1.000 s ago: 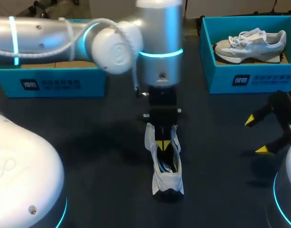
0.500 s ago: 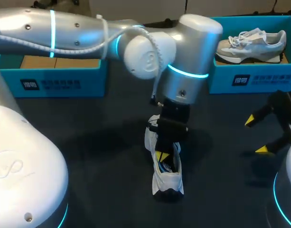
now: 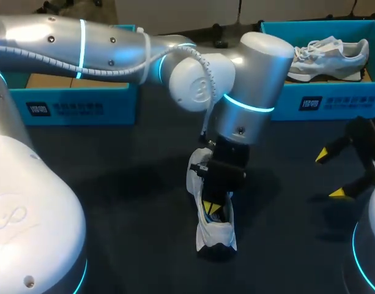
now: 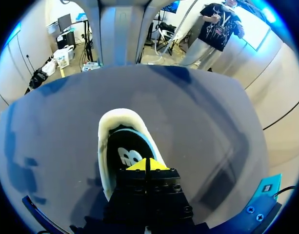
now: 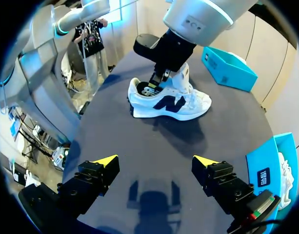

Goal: Take the shoe out of the shoebox, open the shoe tongue, remove and reinsert the insole, then place the shoe into the shoebox

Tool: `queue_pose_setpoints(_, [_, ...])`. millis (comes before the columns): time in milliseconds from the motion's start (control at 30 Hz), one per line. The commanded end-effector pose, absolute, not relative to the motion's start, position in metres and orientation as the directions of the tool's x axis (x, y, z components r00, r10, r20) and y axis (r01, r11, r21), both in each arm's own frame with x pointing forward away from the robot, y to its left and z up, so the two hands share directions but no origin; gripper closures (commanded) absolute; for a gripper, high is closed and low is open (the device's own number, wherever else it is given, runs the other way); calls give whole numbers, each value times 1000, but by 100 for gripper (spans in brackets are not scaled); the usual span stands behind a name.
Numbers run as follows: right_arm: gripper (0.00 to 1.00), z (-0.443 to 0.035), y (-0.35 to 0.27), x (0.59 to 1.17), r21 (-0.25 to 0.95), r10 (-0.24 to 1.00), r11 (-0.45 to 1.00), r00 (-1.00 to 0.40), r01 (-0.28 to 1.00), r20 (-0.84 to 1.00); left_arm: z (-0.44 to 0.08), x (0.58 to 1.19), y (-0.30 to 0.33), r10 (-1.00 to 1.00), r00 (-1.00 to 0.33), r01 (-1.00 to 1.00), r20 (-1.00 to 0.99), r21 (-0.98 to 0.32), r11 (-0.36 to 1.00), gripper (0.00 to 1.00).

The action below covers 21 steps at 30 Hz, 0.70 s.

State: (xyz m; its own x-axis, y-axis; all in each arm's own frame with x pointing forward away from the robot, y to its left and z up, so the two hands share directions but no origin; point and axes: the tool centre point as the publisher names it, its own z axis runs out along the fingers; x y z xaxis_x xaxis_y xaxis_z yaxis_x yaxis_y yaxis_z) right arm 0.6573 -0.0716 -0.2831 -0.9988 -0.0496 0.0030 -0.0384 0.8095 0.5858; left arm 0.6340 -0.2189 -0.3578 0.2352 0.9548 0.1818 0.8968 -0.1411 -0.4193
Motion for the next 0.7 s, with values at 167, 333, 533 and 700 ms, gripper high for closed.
queue_pose_setpoints(167, [0, -283, -71, 656, 583, -48, 811, -999, -38, 1, -369, 627, -215, 972, 187, 915, 142, -386, -119, 100])
queue_pose_setpoints(333, [0, -283, -71, 656, 583, -48, 811, -999, -38, 1, -378, 627, -216, 976, 169, 917, 139, -386, -104, 100])
queue_pose_setpoints(533, [0, -283, -71, 656, 583, -48, 811, -999, -38, 1, -346, 637, -216, 984, 135, 928, 117, -363, -84, 100])
queue_pose_setpoints(700, [0, -283, -71, 656, 583, -48, 811, -999, -38, 1, -339, 636, -217, 975, 164, 933, 149, -346, -104, 100])
